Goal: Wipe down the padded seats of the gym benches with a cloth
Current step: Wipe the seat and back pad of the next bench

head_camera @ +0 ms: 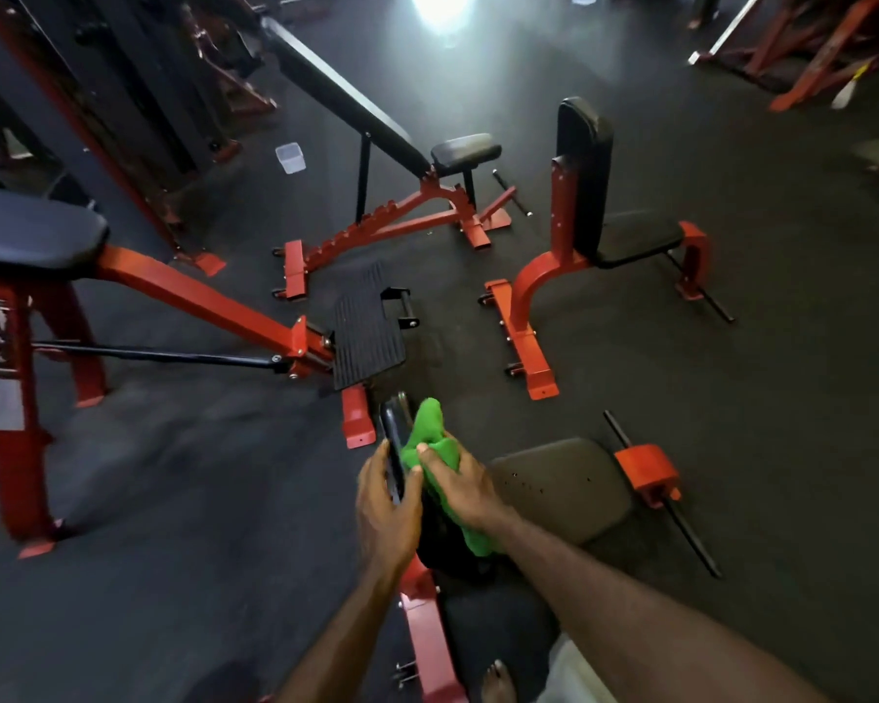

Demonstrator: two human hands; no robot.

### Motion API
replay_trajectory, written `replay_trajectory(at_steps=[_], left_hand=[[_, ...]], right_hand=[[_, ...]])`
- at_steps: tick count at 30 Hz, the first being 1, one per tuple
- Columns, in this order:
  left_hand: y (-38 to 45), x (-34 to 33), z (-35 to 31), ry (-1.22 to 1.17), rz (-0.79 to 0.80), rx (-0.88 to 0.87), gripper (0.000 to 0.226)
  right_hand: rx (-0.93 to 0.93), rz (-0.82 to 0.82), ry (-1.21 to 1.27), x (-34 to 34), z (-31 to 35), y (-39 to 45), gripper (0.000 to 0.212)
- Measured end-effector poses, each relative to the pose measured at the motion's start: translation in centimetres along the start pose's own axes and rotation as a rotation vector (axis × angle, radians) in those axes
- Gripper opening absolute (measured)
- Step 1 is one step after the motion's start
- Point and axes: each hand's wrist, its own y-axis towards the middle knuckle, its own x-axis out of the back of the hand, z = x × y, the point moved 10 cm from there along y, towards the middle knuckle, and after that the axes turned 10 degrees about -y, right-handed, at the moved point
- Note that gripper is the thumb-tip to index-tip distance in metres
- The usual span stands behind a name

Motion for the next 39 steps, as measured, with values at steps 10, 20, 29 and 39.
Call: replay_trajectory(at_steps=[10, 20, 29, 39], left_hand=[[3.9, -7.0, -6.2, 0.589, 0.118, -0.374, 0.041], [6.6, -17.5, -3.6, 1.034, 0.445, -0.407, 0.056], [16.4, -21.1, 6.6, 1.617, 0.825, -0.059, 0.059], [7.8, -29.8, 16.9, 0.764, 0.509, 0.362, 0.046]], right_hand=[[0.016, 0.074, 0.001, -0.1, -4.7, -0.9, 0.084], [-0.388, 0.095, 0.105, 2.6, -20.6, 5.5, 0.058], [-0.336, 0.048, -0.086, 5.7, -26.8, 12.4, 0.039], [-0.273, 0.053, -0.321, 7.6, -31.5, 17.1, 0.049]])
